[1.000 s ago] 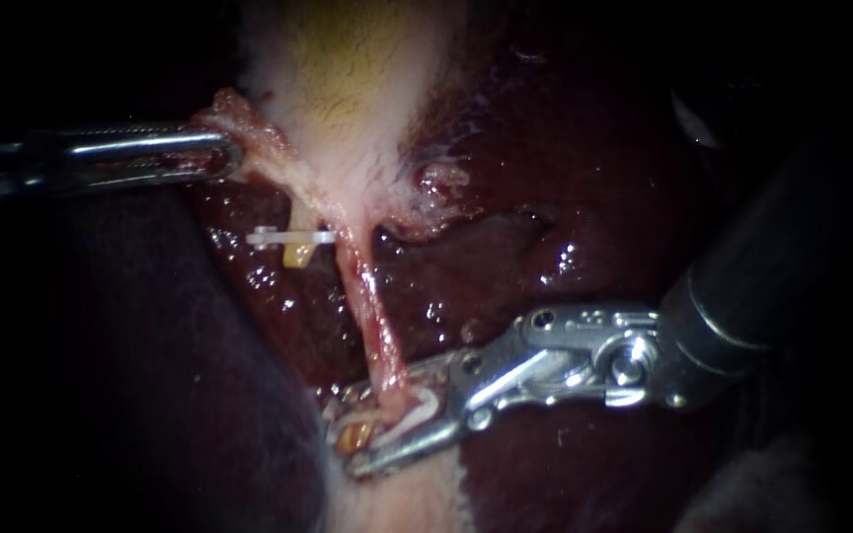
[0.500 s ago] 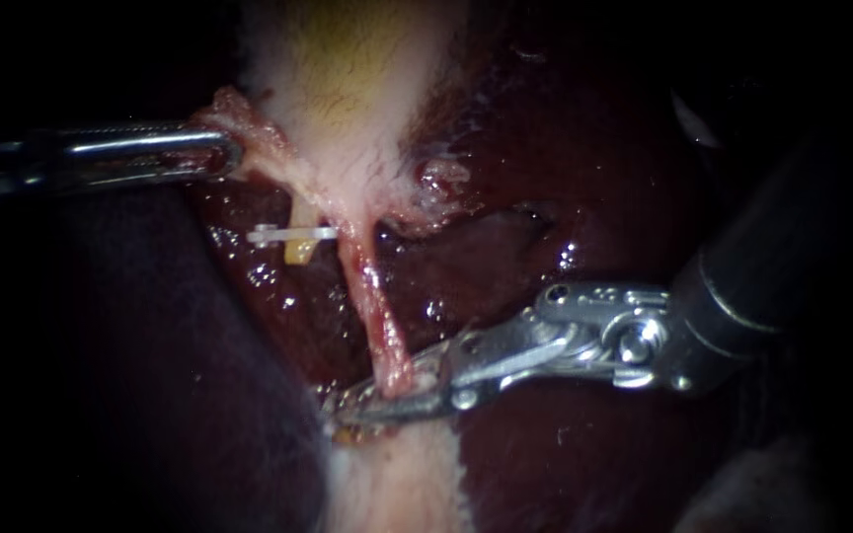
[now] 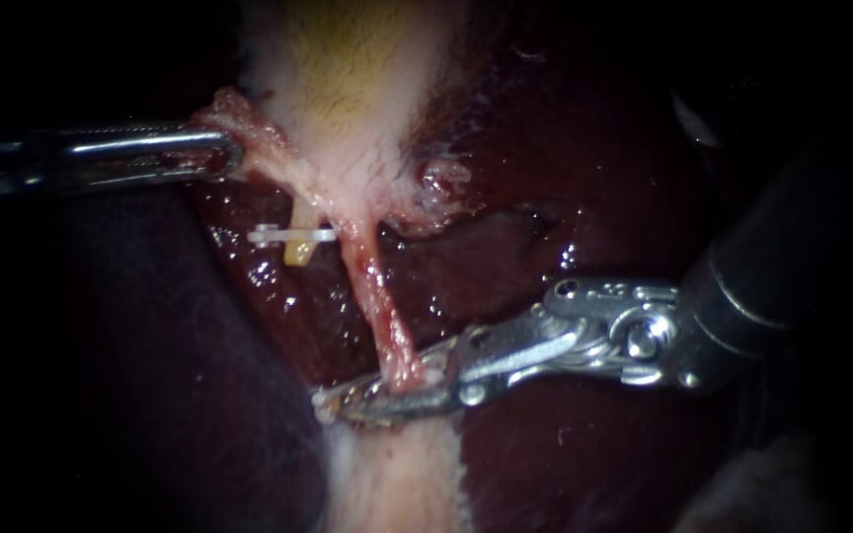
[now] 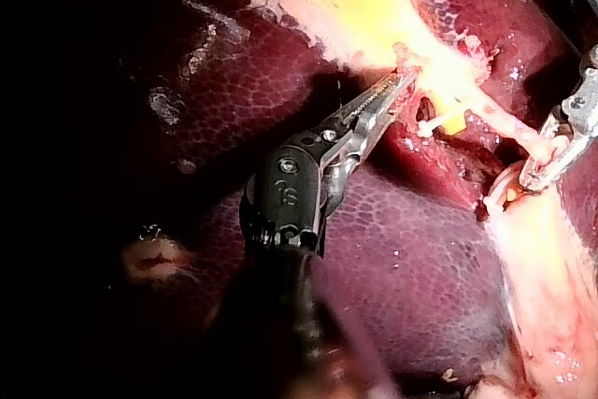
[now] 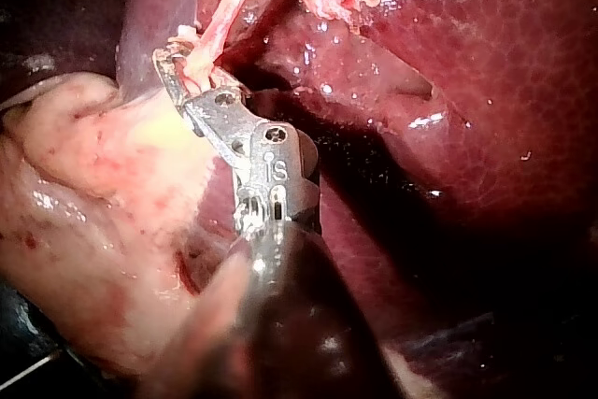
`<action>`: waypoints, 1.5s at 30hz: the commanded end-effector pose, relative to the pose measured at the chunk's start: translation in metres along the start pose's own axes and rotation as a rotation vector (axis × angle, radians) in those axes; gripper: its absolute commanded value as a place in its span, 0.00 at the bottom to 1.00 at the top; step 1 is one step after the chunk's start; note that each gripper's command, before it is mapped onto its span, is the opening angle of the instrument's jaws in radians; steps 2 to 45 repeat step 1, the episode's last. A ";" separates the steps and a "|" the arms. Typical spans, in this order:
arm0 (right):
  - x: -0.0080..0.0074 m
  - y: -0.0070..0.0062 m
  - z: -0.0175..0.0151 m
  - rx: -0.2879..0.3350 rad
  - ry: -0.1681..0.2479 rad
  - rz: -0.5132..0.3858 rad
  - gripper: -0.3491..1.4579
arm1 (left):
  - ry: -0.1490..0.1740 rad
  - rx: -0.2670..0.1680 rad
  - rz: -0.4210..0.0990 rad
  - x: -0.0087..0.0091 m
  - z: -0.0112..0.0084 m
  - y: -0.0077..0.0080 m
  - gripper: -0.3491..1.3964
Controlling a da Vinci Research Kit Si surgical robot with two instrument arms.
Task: Clipping first clip right tube
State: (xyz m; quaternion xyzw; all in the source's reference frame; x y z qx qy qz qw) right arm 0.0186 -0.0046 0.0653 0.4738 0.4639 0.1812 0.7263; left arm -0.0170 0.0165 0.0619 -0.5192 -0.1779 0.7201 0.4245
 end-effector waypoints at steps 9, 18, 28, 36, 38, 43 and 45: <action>-0.0001 0.0001 0.0000 -0.001 0.001 0.000 0.00 | 0.000 0.000 0.000 0.0000 0.0000 0.0000 0.00; -0.0001 0.0001 0.0000 -0.001 0.001 0.000 0.00 | 0.000 0.000 0.000 0.0000 0.0000 0.0000 0.00; -0.0001 0.0001 0.0000 -0.001 0.001 0.000 0.00 | 0.000 0.000 0.000 0.0000 0.0000 0.0000 0.00; -0.0001 0.0001 0.0000 -0.001 0.001 0.000 0.00 | 0.000 0.000 0.000 0.0000 0.0000 0.0000 0.00; -0.0001 0.0001 0.0000 -0.001 0.001 0.000 0.00 | 0.000 0.000 0.000 0.0000 0.0000 0.0000 0.00; -0.0001 0.0001 0.0000 -0.001 0.001 0.000 0.00 | 0.000 0.000 0.000 0.0000 0.0000 0.0000 0.00; -0.0001 0.0001 0.0000 -0.001 0.001 0.000 0.00 | 0.000 0.000 0.000 0.0000 0.0000 0.0000 0.00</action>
